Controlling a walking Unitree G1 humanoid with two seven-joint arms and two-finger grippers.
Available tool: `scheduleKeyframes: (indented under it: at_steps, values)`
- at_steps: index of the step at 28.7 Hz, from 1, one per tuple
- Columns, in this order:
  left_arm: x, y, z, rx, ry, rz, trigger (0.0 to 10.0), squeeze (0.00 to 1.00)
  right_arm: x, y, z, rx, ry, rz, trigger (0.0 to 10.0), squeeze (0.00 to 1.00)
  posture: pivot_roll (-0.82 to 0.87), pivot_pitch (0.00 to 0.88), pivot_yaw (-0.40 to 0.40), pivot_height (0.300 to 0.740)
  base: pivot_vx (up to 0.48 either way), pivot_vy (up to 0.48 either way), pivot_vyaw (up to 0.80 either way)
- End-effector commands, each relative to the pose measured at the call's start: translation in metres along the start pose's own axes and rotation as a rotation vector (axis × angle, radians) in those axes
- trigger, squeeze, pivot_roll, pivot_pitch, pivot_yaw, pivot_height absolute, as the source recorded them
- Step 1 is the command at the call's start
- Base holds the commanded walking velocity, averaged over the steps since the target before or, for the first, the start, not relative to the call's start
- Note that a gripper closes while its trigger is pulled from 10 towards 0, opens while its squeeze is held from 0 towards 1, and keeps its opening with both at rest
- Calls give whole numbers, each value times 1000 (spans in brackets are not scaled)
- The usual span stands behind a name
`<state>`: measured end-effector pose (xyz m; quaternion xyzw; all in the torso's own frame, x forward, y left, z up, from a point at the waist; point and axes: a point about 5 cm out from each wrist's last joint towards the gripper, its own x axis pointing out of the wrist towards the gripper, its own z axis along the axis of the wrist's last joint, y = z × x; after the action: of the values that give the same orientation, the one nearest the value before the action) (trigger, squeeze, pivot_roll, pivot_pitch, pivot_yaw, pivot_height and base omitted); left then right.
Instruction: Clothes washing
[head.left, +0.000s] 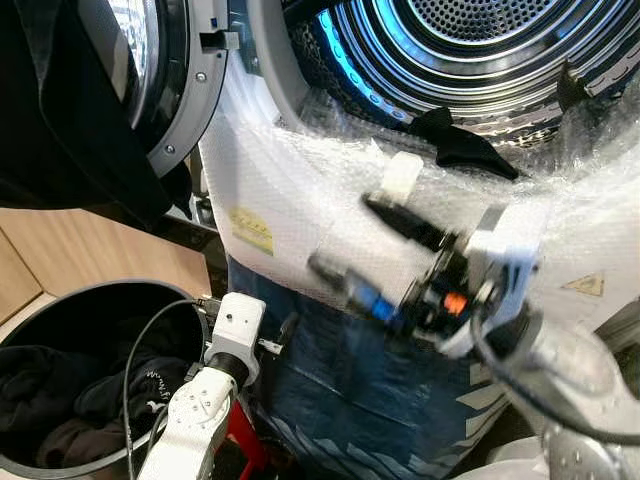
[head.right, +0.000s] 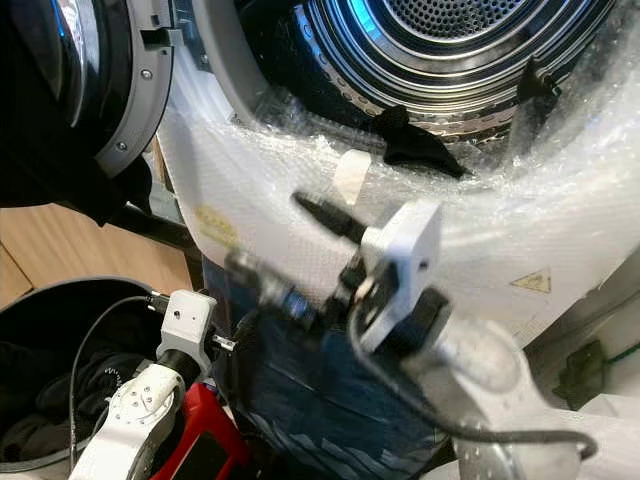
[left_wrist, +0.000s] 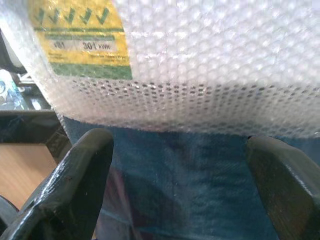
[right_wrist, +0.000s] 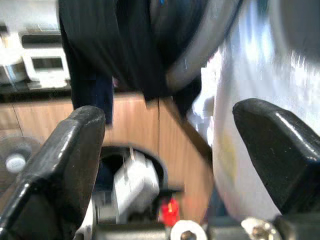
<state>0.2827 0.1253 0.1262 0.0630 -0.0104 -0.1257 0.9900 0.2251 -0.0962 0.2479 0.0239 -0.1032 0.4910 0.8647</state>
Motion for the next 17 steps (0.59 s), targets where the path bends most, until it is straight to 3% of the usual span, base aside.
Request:
scheduleKeyframes:
  at_steps: [1, 4, 6, 10, 12, 14, 16, 17]
  values:
    - [1, 0, 4, -15, -22, -1, 10000, 0, -5, -1, -19, -15, 79, -30, 10000, 0, -39, 78, -62, 740, 0, 0, 0]
    - [1, -1, 6, -20, -35, -13, 10000, 0, -3, -11, -14, -24, 37, -124, 10000, 0, -36, 78, -60, 740, 0, 0, 0]
    - [1, -2, 6, -21, -33, -19, 10000, 0, 6, -18, 5, -38, -71, -185, 10000, 0, -42, 76, -59, 740, 0, 0, 0]
    - [1, -5, 5, -27, -35, -35, 10000, 0, 13, -17, 21, 16, -204, -181, 10000, 0, -38, 75, -60, 740, 0, 0, 0]
    - [0, -5, 6, -28, -35, -37, 10000, 0, 9, -8, 9, 45, -176, -107, 10000, 0, -37, 76, -60, 740, 0, 0, 0]
    - [0, -5, 6, -24, -36, -37, 10000, 0, 3, -3, -12, 74, -59, -83, 10000, 0, -33, 78, -62, 740, 0, 0, 0]
    - [-1, -3, 8, -31, -41, -26, 10000, 0, -9, 7, -41, 87, 105, -23, 10000, 0, -35, 79, -62, 740, 0, 0, 0]
    - [-3, 0, 9, -31, -41, -19, 10000, 0, -25, 14, -75, 124, 258, 7, 10000, 0, -38, 80, -61, 740, 0, 0, 0]
